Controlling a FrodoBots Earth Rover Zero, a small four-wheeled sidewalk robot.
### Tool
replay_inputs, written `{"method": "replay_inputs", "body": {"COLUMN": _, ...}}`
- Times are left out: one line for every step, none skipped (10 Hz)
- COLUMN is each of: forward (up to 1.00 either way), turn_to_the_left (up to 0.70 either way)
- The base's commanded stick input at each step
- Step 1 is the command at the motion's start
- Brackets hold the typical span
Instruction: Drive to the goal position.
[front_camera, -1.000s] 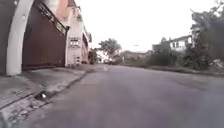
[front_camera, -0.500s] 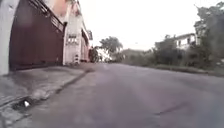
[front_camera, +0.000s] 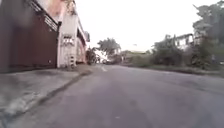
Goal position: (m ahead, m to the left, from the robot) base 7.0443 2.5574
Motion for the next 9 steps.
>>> {"method": "replay_inputs", "body": {"forward": 1.00, "turn_to_the_left": -0.40}}
{"method": "replay_inputs", "body": {"forward": 1.00, "turn_to_the_left": -0.38}}
{"method": "replay_inputs", "body": {"forward": 1.00, "turn_to_the_left": -0.29}}
{"method": "replay_inputs", "body": {"forward": 1.00, "turn_to_the_left": -0.20}}
{"method": "replay_inputs", "body": {"forward": 1.00, "turn_to_the_left": -0.11}}
{"method": "replay_inputs", "body": {"forward": 1.00, "turn_to_the_left": -0.02}}
{"method": "replay_inputs", "body": {"forward": 1.00, "turn_to_the_left": 0.00}}
{"method": "replay_inputs", "body": {"forward": 1.00, "turn_to_the_left": 0.00}}
{"method": "replay_inputs", "body": {"forward": 1.00, "turn_to_the_left": 0.00}}
